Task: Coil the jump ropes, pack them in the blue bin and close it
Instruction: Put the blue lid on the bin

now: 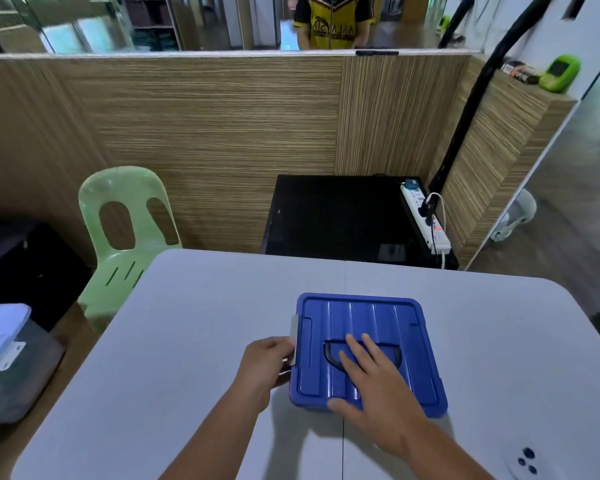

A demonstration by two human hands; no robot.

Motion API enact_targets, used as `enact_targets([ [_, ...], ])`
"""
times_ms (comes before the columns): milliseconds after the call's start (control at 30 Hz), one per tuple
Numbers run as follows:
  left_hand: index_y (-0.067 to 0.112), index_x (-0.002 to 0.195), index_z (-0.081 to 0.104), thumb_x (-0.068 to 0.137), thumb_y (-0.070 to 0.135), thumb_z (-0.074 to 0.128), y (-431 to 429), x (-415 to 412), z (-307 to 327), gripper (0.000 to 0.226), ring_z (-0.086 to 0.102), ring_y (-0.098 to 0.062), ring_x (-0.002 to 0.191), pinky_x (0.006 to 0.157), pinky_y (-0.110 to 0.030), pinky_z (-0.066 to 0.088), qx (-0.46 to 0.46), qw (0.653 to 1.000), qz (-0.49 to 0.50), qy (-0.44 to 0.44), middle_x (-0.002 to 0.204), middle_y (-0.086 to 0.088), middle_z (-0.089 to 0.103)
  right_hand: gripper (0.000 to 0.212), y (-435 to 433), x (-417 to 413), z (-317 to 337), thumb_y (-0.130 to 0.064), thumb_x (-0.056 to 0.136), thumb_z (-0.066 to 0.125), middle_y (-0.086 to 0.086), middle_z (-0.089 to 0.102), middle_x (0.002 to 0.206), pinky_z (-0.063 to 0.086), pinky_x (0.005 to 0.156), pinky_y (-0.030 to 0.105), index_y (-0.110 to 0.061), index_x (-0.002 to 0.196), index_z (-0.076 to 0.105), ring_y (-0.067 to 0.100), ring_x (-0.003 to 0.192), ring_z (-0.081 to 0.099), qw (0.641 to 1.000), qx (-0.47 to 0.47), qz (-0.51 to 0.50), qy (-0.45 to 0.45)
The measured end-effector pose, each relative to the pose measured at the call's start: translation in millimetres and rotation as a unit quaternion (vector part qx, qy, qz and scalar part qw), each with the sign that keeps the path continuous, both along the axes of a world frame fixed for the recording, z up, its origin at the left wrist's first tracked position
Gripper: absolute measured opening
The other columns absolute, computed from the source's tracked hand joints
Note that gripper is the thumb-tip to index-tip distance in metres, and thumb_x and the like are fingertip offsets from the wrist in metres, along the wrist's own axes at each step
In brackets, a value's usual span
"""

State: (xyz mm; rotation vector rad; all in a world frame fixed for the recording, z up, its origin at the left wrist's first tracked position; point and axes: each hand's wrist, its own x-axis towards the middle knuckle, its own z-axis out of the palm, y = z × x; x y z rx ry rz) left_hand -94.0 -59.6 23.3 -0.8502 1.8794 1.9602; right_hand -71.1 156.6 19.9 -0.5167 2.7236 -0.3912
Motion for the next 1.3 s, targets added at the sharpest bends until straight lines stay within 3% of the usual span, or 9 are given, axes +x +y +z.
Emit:
enact_targets([
  [300, 0.016, 0.084, 0.073, 0.086, 0.025, 0.073, 17, -4, -7, 0.009, 0.073, -0.019, 0.072, 0.078, -0.047, 0.062, -0.205, 0.976, -0.038, 0.057, 0.073, 0.001, 0.075, 0.09, -3, -2, -3, -0.079, 0.091, 0.033, -0.018, -0.022, 0.165, -0.001, 0.125, 0.038, -0.029, 0.162, 0.01, 0.009, 0.15, -0.03, 1.0, -0.007, 0.001, -0.001],
  [400, 0.022, 0.117, 0.067, 0.088, 0.032, 0.071, 21, -7, -10, 0.031, 0.067, -0.014, 0.094, 0.09, -0.039, 0.057, -0.298, 0.948, -0.077, 0.081, 0.1, 0.006, 0.071, 0.089, 4, -6, 0, -0.077, 0.089, 0.041, -0.018, -0.009, 0.168, 0.005, 0.128, 0.038, -0.03, 0.161, 0.019, 0.007, 0.154, -0.018, 0.999, -0.041, -0.013, -0.001],
  [533, 0.024, 0.146, 0.046, 0.089, 0.035, 0.069, 40, -13, -1, 0.062, 0.04, -0.015, 0.132, 0.109, -0.031, 0.04, -0.453, 0.851, -0.148, 0.22, 0.142, 0.005, 0.045, 0.065, 50, -16, -1, -0.059, 0.095, 0.053, -0.01, 0.032, 0.159, 0.028, 0.123, 0.034, -0.025, 0.15, 0.047, 0.01, 0.149, 0.024, 0.976, -0.125, -0.147, 0.104],
  [600, 0.024, 0.147, 0.046, 0.088, 0.038, 0.07, 61, -17, 9, 0.064, 0.035, -0.012, 0.138, 0.116, -0.03, 0.034, -0.449, 0.822, -0.215, 0.277, 0.149, 0.009, 0.041, 0.05, 80, -25, -4, -0.037, 0.1, 0.058, -0.002, 0.045, 0.151, 0.031, 0.119, 0.032, -0.016, 0.145, 0.055, 0.015, 0.143, 0.036, 0.937, -0.185, -0.27, 0.121],
  [667, 0.026, 0.152, 0.04, 0.09, 0.046, 0.067, 87, -22, 15, 0.07, 0.027, -0.01, 0.146, 0.121, -0.03, 0.026, -0.438, 0.789, -0.314, 0.293, 0.157, 0.012, 0.034, 0.041, 102, -36, -8, -0.026, 0.101, 0.052, 0.001, 0.059, 0.135, 0.039, 0.113, 0.037, -0.008, 0.138, 0.059, 0.019, 0.13, 0.052, 0.883, -0.252, -0.395, 0.032],
  [767, 0.028, 0.16, 0.024, 0.089, 0.063, 0.062, 126, -30, 20, 0.089, 0.011, -0.012, 0.154, 0.126, -0.035, 0.016, -0.474, 0.707, -0.447, 0.274, 0.168, 0.011, 0.016, 0.026, 119, -50, -15, -0.014, 0.094, 0.05, 0.007, 0.063, 0.074, 0.059, 0.075, 0.041, 0.007, 0.101, 0.064, 0.023, 0.071, 0.067, 0.717, -0.447, -0.508, -0.167],
  [833, 0.026, 0.162, 0.015, 0.085, 0.07, 0.062, 143, -37, 20, 0.1, 0.003, -0.015, 0.157, 0.128, -0.041, 0.01, -0.491, 0.676, -0.491, 0.247, 0.171, 0.009, 0.006, 0.011, 123, -51, -14, -0.005, 0.095, 0.053, 0.009, 0.054, 0.064, 0.059, 0.059, 0.034, 0.002, 0.094, 0.062, 0.027, 0.062, 0.067, 0.622, -0.533, -0.523, -0.236],
  [1000, 0.024, 0.164, 0.007, 0.08, 0.072, 0.066, 154, -50, 11, 0.114, -0.004, -0.016, 0.158, 0.128, -0.05, 0.007, -0.495, 0.658, -0.532, 0.196, 0.172, 0.008, -0.005, 0.022, 137, -50, -18, -0.002, 0.091, 0.06, 0.009, 0.062, 0.065, 0.049, 0.045, 0.026, -0.009, 0.071, 0.062, 0.021, 0.05, 0.057, 0.546, -0.593, -0.524, -0.274],
  [1300, 0.025, 0.164, 0.009, 0.078, 0.071, 0.07, 155, -52, 7, 0.115, -0.004, -0.015, 0.158, 0.128, -0.049, 0.008, -0.487, 0.669, -0.526, 0.197, 0.171, 0.01, -0.002, 0.012, 138, -60, -29, -0.014, 0.094, 0.067, -0.001, 0.055, 0.064, 0.037, 0.051, 0.02, -0.015, 0.083, 0.063, 0.008, 0.051, 0.045, 0.607, -0.554, -0.465, -0.329],
])
